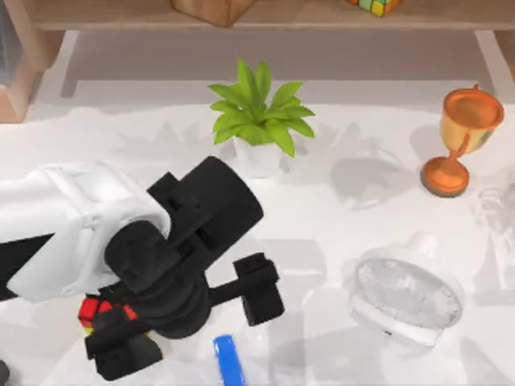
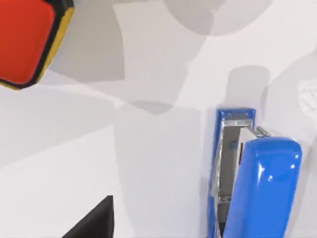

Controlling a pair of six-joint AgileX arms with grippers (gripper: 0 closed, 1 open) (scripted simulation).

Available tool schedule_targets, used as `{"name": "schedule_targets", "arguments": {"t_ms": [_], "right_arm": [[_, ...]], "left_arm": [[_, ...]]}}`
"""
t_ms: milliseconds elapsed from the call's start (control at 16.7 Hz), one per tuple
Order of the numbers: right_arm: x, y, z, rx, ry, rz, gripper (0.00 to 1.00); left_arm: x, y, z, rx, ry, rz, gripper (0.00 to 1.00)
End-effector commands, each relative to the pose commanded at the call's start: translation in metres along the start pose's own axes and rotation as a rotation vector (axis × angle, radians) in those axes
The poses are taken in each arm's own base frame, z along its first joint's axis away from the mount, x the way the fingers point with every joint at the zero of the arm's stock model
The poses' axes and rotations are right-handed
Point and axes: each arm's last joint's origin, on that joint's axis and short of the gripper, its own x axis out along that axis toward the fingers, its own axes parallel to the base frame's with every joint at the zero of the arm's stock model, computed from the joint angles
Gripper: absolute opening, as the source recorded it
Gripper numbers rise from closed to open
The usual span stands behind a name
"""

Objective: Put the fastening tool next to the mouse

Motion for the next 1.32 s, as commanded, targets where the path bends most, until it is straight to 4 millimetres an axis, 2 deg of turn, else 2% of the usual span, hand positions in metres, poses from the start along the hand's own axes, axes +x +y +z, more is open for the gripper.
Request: {"name": "schedule_targets", "arguments": {"t_ms": [240,420,780,1200,1320], "right_arm": [[0.0,0.0,0.0,0.0,0.0,0.0,1.0],[0.0,0.0,0.0,0.0,0.0,0.0,1.0],[0.0,0.0,0.0,0.0,0.0,0.0,1.0],[0.0,0.0,0.0,0.0,0.0,0.0,1.0],[0.0,0.0,0.0,0.0,0.0,0.0,1.0]], "left_arm": [[0.023,-0.029,-0.021,-0.001,0.058,0.145,1.0],[0.03,-0.038,-0.029,0.012,0.062,0.18,1.0],[0.031,-0.038,-0.029,0.01,0.062,0.181,1.0],[0.076,-0.031,-0.032,0.013,0.061,0.179,1.0],[0.079,-0.03,-0.032,0.013,0.062,0.181,1.0]]}}
